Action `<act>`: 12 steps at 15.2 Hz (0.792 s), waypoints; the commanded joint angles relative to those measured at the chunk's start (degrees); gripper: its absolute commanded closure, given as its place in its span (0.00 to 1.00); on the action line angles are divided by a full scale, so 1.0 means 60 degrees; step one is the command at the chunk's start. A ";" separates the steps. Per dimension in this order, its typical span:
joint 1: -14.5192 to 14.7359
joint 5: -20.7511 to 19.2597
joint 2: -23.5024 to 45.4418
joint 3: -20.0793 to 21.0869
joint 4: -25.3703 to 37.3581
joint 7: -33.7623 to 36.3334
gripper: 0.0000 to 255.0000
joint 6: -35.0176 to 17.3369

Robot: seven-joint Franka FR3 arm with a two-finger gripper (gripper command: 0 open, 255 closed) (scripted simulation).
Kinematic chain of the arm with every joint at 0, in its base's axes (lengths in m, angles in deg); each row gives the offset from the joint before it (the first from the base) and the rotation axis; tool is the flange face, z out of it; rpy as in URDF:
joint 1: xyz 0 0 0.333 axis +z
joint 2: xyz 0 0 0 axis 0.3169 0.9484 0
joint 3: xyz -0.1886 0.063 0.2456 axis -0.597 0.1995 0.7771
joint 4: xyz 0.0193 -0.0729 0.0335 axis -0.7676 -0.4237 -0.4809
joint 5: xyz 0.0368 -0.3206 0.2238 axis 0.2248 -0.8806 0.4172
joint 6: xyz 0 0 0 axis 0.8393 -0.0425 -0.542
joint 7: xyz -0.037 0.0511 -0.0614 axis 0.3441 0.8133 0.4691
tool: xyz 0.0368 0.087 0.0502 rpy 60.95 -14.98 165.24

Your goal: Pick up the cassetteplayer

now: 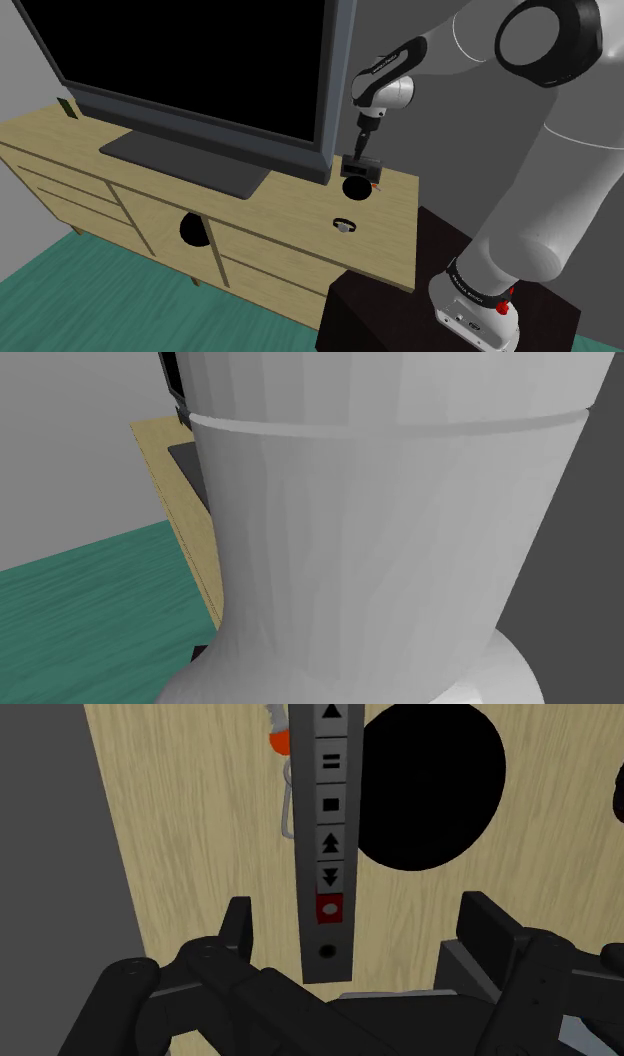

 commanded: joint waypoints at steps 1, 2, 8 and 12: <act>-0.0046 0.0178 0.0244 0.0033 0.0018 -0.0208 0.00 -0.0182; -0.0060 0.0260 0.0344 0.0055 -0.0006 -0.0275 0.00 -0.0288; -0.0118 0.0562 0.0708 0.0150 -0.0079 -0.0520 1.00 -0.0664; -0.0117 0.0561 0.0704 0.0149 -0.0085 -0.0519 1.00 -0.0667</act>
